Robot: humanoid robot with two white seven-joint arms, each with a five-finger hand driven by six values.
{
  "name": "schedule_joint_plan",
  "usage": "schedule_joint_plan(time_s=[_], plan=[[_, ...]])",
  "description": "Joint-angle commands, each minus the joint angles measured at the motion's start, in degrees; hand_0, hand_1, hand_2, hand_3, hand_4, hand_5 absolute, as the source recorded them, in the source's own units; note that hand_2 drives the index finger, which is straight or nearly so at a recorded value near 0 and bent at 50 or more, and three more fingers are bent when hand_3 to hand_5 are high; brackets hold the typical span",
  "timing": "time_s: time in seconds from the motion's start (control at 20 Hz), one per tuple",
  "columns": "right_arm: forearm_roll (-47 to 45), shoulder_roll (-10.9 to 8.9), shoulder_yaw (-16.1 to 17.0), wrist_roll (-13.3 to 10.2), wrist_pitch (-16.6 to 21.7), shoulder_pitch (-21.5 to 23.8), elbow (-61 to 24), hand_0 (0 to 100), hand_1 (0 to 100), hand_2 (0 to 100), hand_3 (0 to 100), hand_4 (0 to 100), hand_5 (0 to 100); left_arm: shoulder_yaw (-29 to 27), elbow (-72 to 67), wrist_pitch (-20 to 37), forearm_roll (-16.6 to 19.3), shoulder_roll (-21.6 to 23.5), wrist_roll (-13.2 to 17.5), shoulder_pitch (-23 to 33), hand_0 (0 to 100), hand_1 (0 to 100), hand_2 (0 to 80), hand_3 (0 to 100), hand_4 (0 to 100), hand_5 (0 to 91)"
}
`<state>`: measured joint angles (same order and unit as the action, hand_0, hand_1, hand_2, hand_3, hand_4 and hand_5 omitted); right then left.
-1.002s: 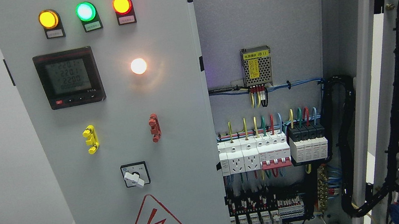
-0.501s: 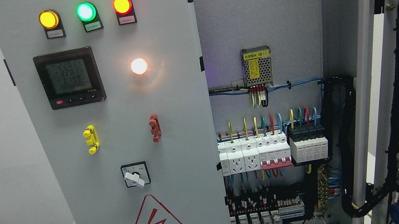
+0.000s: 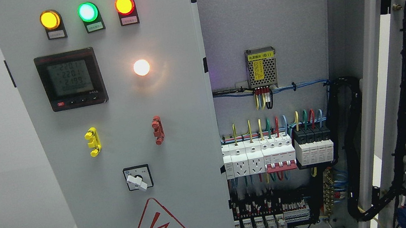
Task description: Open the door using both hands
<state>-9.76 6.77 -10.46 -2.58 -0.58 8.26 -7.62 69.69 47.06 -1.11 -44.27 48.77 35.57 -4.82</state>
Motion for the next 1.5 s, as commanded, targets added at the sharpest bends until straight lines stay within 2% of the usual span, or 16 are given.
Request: schedule_joint_plan(time_s=[0.0,0.1,0.2,0.3,0.45,0.55,0.7,0.8,1.0,1.25,1.45], plan=[[0.0,0.0,0.0,0.03,0.05,0.0,-0.02,0,0,0,0,0,0,-30.0,-36.15,3.91,21.11,-26.59,-2.77,10.35,0,0,0.0,0,3,0.0],[0.0,0.0,0.0,0.03,0.05,0.0,-0.02,0,0,0,0,0,0,-39.68,-36.86,4.72,29.47,-30.99,-5.76,11.76,0,0,0.0,0,3,0.0],[0.0,0.0,0.0,0.03,0.05,0.0,-0.02,0,0,0,0,0,0,-46.72,-37.65,4.72,34.93,-34.16,-7.61,11.86,0,0,0.0,0,3,0.0],[0.0,0.0,0.0,0.03,0.05,0.0,-0.02,0,0,0,0,0,0,-49.91,-39.05,4.72,36.36,-37.58,-10.77,11.77,0,0,0.0,0,3,0.0],[0.0,0.0,0.09,0.03,0.05,0.0,0.07,0,0,0,0,0,0,-50.18,-40.02,4.72,36.36,-42.16,-17.53,11.59,0,0,0.0,0,3,0.0],[0.0,-0.09,0.17,0.03,0.14,0.0,-0.02,0,0,0,0,0,0,-50.27,-40.72,4.72,36.36,-45.15,-19.65,11.42,0,0,0.0,0,3,0.0],[0.0,-0.09,0.17,0.03,0.14,-0.18,-0.2,0,0,0,0,0,0,-50.35,-41.08,4.72,36.36,-48.84,-21.59,11.33,0,0,0.0,0,3,0.0],[0.0,-0.09,0.09,0.03,0.14,0.0,-0.98,0,0,0,0,0,0,-53.06,-41.43,4.54,36.97,-50.34,-22.65,11.33,0,0,0.0,0,3,0.0],[0.0,-0.09,0.09,0.03,0.14,0.0,-1.25,0,0,0,0,0,0,-61.94,-40.82,4.54,45.84,-50.96,-25.19,11.33,0,0,0.0,0,3,0.0],[0.0,-0.18,0.17,0.03,0.23,0.0,-1.43,0,0,0,0,0,0,-72.31,-40.2,4.8,51.29,-50.96,-24.85,11.33,0,0,0.0,0,3,0.0],[0.0,-0.26,0.17,0.03,0.23,0.78,-4.22,0,0,0,0,0,0,-76.63,-40.29,4.81,56.92,-51.05,-24.85,11.33,0,0,0.0,0,3,0.0]])
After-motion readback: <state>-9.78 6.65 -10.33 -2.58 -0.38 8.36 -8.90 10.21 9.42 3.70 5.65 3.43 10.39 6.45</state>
